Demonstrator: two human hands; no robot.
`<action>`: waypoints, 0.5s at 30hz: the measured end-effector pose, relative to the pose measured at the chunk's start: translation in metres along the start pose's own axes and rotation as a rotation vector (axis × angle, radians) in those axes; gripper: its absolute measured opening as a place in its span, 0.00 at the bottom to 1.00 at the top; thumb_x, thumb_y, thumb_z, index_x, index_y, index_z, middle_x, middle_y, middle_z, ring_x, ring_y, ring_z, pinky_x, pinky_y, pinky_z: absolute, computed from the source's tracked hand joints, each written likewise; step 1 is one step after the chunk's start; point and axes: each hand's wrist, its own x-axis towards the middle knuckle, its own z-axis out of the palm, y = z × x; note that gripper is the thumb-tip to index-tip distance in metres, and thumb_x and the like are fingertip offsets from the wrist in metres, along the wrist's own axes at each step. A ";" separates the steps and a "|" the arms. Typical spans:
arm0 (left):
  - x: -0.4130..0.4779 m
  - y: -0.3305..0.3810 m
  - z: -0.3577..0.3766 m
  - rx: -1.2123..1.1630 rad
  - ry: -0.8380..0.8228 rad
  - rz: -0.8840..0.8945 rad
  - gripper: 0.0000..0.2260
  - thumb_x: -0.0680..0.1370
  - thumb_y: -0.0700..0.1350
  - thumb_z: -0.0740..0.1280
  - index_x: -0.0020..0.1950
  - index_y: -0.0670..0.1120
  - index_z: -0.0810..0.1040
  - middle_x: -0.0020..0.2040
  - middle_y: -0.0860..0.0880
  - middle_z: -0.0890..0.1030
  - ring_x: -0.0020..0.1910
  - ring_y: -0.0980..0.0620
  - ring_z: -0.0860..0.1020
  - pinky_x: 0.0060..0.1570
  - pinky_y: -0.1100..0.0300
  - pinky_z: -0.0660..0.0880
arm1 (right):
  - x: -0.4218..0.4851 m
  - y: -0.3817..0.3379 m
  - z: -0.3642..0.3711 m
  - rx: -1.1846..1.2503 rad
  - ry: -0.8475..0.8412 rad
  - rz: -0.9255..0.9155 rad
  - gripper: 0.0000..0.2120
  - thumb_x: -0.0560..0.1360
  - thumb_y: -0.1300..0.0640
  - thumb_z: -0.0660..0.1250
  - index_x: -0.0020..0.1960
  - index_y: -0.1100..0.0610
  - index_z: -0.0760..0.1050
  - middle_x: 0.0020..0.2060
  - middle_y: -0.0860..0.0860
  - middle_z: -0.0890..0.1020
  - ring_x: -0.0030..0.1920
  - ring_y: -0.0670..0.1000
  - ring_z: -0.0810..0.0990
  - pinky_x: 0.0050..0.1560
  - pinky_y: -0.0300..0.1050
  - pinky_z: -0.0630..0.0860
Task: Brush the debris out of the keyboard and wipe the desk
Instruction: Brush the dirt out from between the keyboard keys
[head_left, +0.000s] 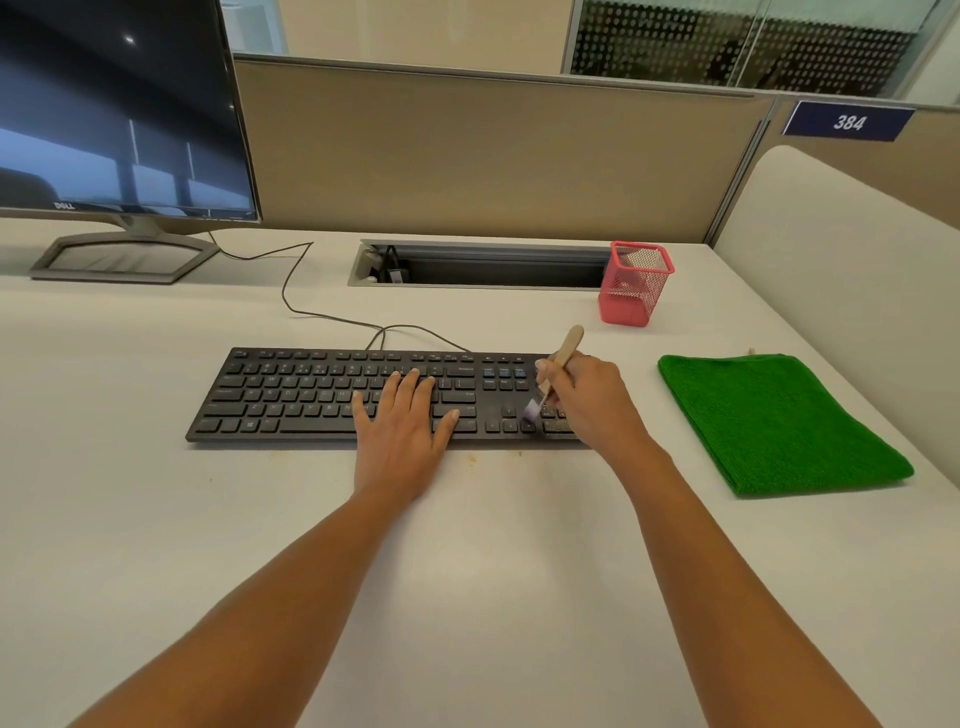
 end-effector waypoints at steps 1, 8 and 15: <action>0.000 0.000 0.000 -0.005 0.003 -0.001 0.26 0.81 0.59 0.47 0.76 0.49 0.56 0.77 0.50 0.56 0.77 0.50 0.50 0.72 0.41 0.43 | 0.000 -0.001 0.001 -0.015 -0.011 -0.004 0.16 0.80 0.51 0.57 0.53 0.62 0.78 0.43 0.56 0.80 0.44 0.54 0.80 0.50 0.48 0.78; 0.000 0.000 0.000 -0.007 0.001 -0.001 0.26 0.81 0.59 0.46 0.76 0.49 0.56 0.77 0.50 0.56 0.77 0.50 0.50 0.72 0.41 0.44 | -0.004 -0.013 0.019 0.137 -0.100 -0.048 0.15 0.80 0.53 0.59 0.53 0.63 0.78 0.45 0.58 0.82 0.45 0.54 0.83 0.53 0.52 0.79; -0.001 0.000 -0.001 -0.002 -0.008 0.001 0.27 0.81 0.60 0.46 0.77 0.49 0.55 0.78 0.50 0.55 0.77 0.50 0.49 0.72 0.42 0.43 | -0.002 -0.008 0.013 0.080 0.117 0.040 0.18 0.80 0.52 0.56 0.52 0.64 0.79 0.44 0.59 0.83 0.43 0.56 0.83 0.50 0.52 0.80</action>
